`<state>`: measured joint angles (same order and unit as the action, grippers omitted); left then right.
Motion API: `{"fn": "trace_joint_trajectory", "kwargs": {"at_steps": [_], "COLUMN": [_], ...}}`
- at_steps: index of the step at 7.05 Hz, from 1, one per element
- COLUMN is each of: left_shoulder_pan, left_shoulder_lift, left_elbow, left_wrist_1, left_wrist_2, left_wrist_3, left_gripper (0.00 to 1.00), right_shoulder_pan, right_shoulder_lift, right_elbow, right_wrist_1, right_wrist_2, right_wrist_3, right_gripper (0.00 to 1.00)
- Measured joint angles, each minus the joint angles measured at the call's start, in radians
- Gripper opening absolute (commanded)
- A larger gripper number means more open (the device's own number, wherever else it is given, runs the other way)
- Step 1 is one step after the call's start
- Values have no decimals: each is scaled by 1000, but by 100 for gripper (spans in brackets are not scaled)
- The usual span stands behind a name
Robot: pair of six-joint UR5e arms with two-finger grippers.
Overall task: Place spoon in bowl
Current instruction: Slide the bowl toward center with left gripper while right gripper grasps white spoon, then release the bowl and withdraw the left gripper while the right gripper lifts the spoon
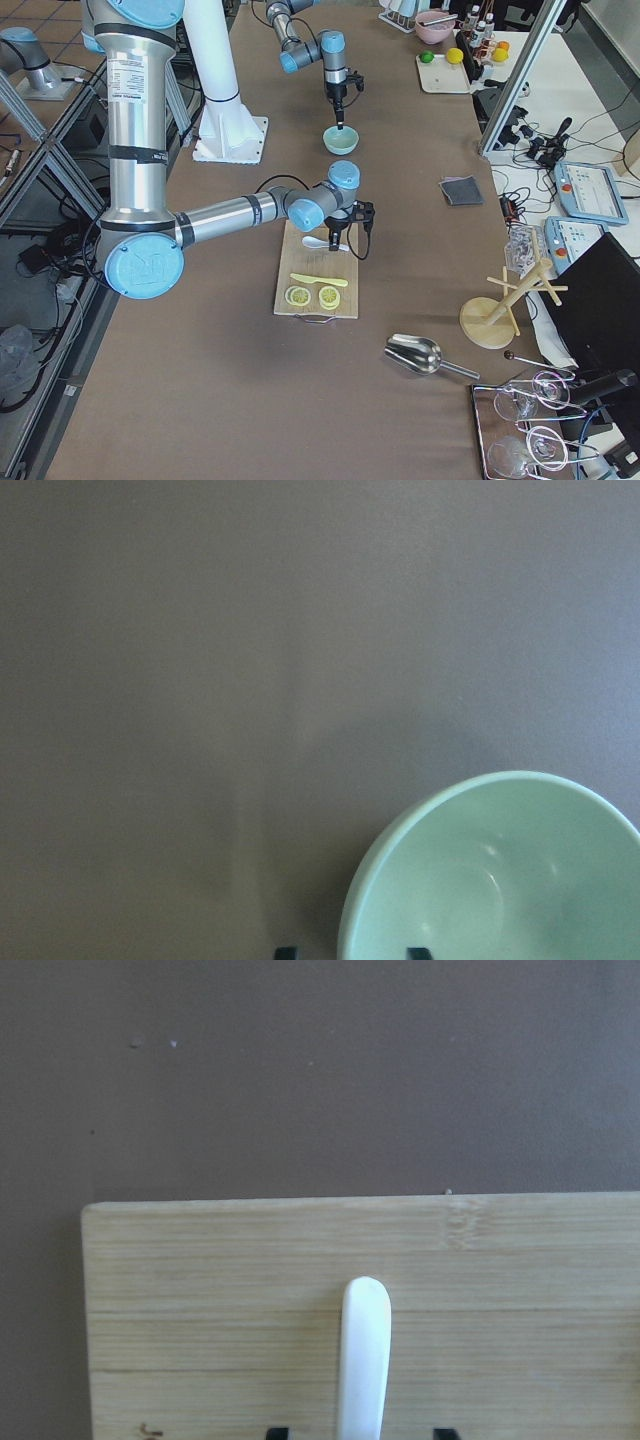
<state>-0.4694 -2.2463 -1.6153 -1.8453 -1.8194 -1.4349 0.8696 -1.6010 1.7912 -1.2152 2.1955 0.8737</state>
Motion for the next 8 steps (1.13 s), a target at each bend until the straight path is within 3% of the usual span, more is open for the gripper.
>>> {"fn": "trace_joint_trajectory", "kwargs": {"at_steps": [1,2,3,4,8], "left_shoulder_pan": [0,0,0,0,-2], "left_shoulder_lift": [0,1,2,4,10], "left_elbow": [0,0,0,0,-10], "left_wrist_1": [0,0,1,1,0], "left_wrist_2": [0,0,0,3,13], "left_wrist_3": [0,1,1,1,1], "left_gripper": [61,62,62,62,62], "right_shoulder_pan": [-5,-9,-11,-13,-14], "right_shoulder_lift": [-1,-2,-1,1,20], "right_elbow": [-3,-7,-8,-10,-10], "right_wrist_1": [-1,-1,-1,-1,-2], "right_wrist_2": [1,1,1,1,17], "right_wrist_3": [3,4,5,5,6], "right_gripper": [55,18,4,0,0]}}
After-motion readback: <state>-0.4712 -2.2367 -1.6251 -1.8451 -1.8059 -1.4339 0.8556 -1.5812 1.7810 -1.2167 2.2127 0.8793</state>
